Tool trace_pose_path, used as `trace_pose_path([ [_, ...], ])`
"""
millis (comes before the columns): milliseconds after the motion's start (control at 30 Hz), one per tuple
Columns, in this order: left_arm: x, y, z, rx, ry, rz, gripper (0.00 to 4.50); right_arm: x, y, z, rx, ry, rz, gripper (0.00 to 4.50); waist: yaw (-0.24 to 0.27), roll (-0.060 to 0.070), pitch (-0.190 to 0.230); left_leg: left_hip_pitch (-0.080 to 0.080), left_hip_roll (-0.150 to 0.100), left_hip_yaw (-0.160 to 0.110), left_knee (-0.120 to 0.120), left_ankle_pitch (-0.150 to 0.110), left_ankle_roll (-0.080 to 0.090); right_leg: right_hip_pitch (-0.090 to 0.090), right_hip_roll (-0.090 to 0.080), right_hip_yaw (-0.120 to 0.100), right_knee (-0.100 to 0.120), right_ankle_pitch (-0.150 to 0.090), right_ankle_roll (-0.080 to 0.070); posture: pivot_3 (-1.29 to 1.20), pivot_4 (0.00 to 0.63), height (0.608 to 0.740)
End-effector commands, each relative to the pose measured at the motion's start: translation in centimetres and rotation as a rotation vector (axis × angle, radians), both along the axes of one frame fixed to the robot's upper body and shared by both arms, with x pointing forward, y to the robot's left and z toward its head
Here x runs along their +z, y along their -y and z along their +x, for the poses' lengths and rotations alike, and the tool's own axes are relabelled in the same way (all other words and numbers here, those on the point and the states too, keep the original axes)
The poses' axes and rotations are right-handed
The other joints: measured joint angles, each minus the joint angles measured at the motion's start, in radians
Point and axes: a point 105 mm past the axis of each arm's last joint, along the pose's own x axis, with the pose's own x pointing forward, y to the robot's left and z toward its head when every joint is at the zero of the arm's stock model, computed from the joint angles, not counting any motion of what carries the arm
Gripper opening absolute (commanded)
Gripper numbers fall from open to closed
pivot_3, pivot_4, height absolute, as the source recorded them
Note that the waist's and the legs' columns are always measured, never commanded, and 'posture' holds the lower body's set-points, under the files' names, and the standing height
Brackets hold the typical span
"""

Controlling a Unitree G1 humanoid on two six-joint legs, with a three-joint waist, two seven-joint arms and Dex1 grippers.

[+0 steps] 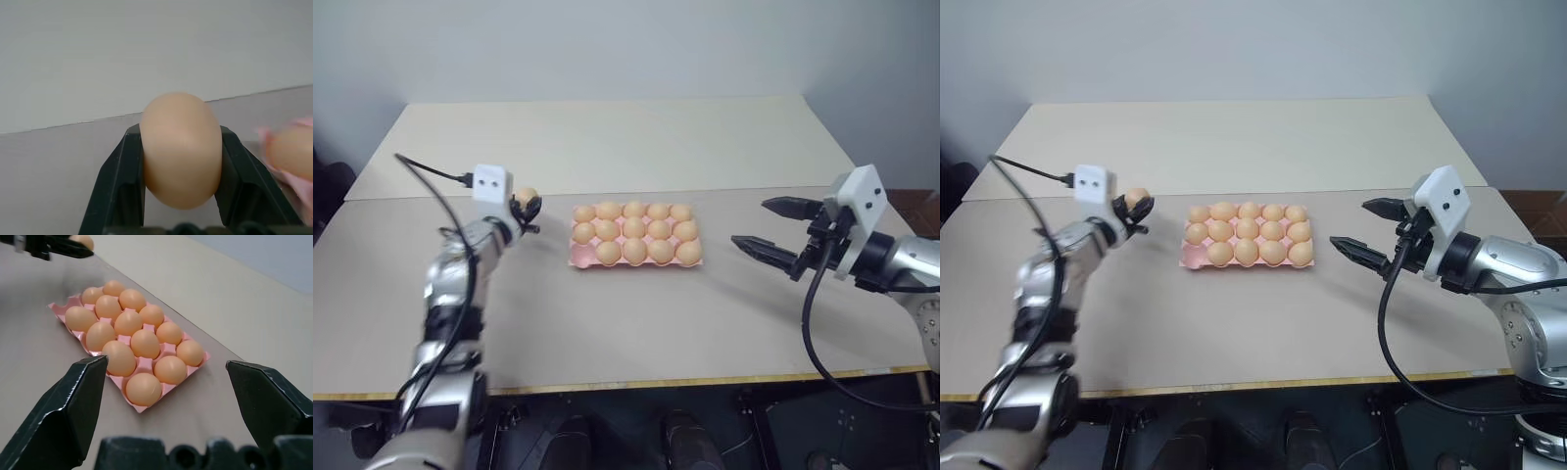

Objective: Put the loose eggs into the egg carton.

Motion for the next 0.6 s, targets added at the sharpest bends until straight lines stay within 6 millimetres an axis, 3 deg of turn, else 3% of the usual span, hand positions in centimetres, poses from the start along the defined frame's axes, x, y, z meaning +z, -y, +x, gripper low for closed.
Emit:
trace_pose_path([
  [33, 2.7, 3.8, -3.5, -0.304, 0.065, 0.031, 1.51, 1.3, -0.4, -0.5, 0.005, 0.062, 0.004, 4.50, 0.010, 0.000, 0.000, 0.001, 0.000, 0.000, 0.001, 0.000, 0.000, 0.001, -0.001, 0.000, -0.004, 0.000, 0.000, 0.00, 0.150, 0.740],
  [133, 1.8, 4.9, -4.3, -0.411, 0.024, 0.092, 1.51, 1.3, -0.6, -0.4, 0.003, 0.067, 0.014, 4.50, 0.024, 0.001, 0.000, 0.009, -0.001, 0.000, 0.001, 0.000, 0.000, 0.011, -0.001, -0.002, -0.007, 0.000, 0.001, 0.00, 0.150, 0.740],
  [333, -0.7, 5.7, -2.6, -0.417, -0.078, 0.194, 1.51, 1.6, -0.4, -0.7, -0.019, 0.083, 0.024, 4.50, 0.025, 0.000, 0.000, 0.008, -0.001, 0.000, 0.001, -0.001, 0.002, 0.011, 0.000, -0.002, -0.008, 0.000, 0.001, 0.00, 0.150, 0.740],
  [367, -1.0, 5.8, -2.4, -0.424, -0.094, 0.191, 2.23, 1.6, -0.4, -0.8, -0.024, 0.086, 0.025, 4.50, 0.025, 0.000, 0.000, 0.006, -0.001, 0.000, 0.001, -0.001, 0.002, 0.008, 0.000, -0.002, -0.008, 0.000, 0.001, 0.00, 0.150, 0.740],
  [500, 0.0, 5.8, -2.1, -0.445, -0.068, 0.174, 3.50, 1.8, -0.2, -1.0, -0.043, 0.093, 0.031, 4.50, 0.023, 0.000, 0.000, 0.003, -0.001, 0.000, 0.001, -0.001, 0.002, 0.006, 0.000, -0.001, -0.007, 0.000, 0.001, 0.00, 0.150, 0.740],
  [600, 2.0, 4.7, -2.4, -0.429, -0.021, 0.118, 4.39, 1.9, 0.0, -1.0, -0.057, 0.093, 0.043, 4.50, 0.022, 0.000, 0.000, 0.004, -0.001, 0.000, 0.001, -0.001, 0.002, 0.006, 0.000, -0.001, -0.007, 0.000, 0.001, 0.00, 0.150, 0.740],
])
